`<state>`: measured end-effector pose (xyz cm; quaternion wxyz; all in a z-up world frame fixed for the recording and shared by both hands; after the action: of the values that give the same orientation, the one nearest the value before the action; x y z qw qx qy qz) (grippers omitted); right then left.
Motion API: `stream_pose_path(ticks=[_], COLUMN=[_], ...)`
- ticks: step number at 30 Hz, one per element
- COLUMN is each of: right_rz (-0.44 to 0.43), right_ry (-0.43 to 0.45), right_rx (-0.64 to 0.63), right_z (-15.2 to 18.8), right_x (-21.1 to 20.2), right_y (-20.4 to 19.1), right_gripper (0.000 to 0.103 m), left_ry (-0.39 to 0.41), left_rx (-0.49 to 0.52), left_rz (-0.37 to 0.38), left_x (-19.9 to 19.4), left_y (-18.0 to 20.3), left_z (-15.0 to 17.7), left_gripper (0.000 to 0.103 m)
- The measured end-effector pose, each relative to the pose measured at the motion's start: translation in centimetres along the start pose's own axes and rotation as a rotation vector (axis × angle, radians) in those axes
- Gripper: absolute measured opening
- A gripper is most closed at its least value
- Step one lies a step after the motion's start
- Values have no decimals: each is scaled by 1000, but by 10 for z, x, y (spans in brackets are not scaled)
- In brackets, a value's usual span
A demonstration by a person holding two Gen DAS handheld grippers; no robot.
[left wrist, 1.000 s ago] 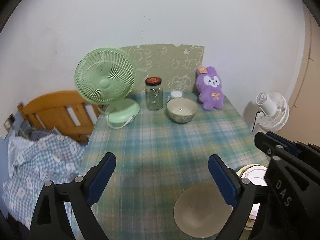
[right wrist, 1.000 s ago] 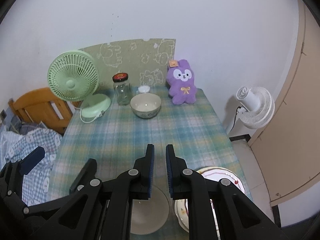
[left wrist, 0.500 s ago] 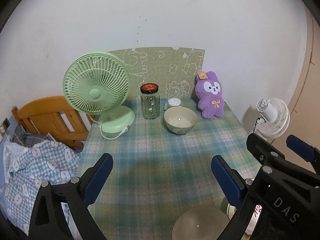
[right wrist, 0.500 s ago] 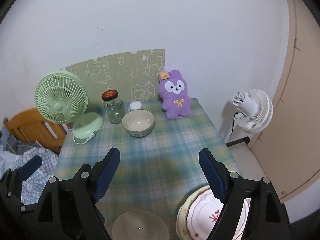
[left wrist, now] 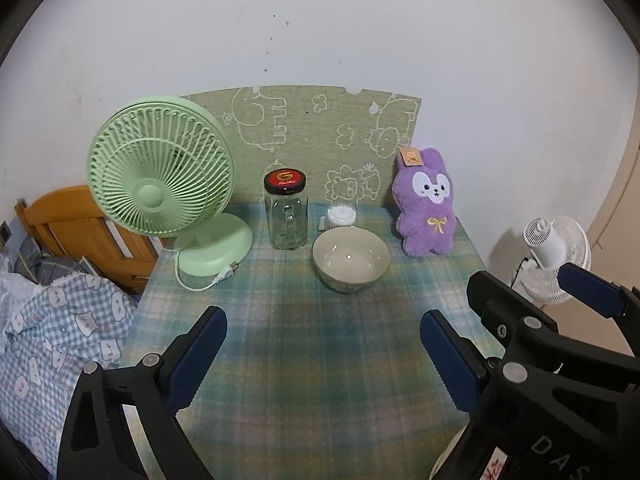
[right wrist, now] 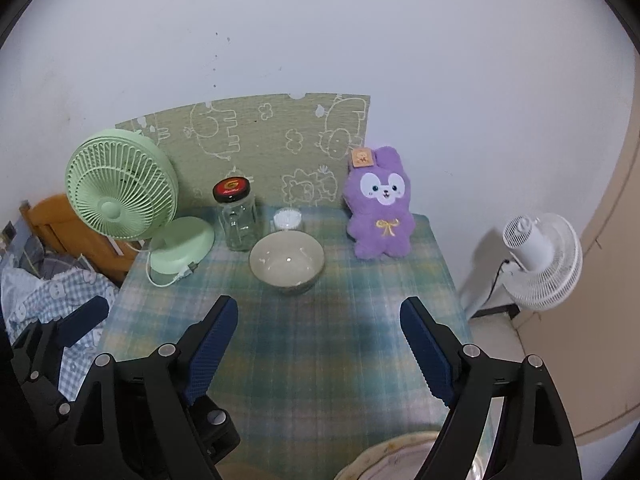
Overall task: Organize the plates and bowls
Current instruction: 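Move both tools toward the small patterned bowl beside the glass jar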
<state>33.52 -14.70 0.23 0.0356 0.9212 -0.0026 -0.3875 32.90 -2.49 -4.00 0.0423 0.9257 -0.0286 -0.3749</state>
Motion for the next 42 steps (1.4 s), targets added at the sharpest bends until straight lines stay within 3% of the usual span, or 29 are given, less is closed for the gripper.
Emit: stream_pose_path(ticks=[7,11,17,28,33,39,42], right_rz=[-33,-70,-63,-101,-68,-100,-111], right_ry=[4,-11,15,-9,26,-27,-46], right_rx=[-38,-19,-70,-74,-99,-69,-57], right_z=[-19,-27,-37,-40,-42,-36,-33], right_x=[32,56,87,157,179,211,226], right_y=[0,1,-2,-3,-5,-9,-11], right_gripper=[86,86,86,85,85,85,78], left_ry=[1,-8,25,-27,-10,-29,-39], left_rx=[-13,-32,-34,-24,-11,-24,-19], left_rz=[-73,-71,-123,-197,-217,-216,-215], left_x=[27,47,76,136,157,182,194], left_y=[1,2,1,0,-1,-7,-8], left_z=[-16,-23,-30,-35,-35,-31,-30], left_gripper=[98,98,98,97,97,92,82])
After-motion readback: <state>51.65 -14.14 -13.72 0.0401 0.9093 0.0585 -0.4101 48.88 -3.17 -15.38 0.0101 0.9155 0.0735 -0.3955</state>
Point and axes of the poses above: each gripper's, at about its wrist camera, not at the fingertips, and x roughly the way its jaws point, y to its right, z to its underside, the point moved 9 cm from there along x, roughly the way its jaws point, and after that the axes turned 4 degrees about z, right-handed, at the moved point
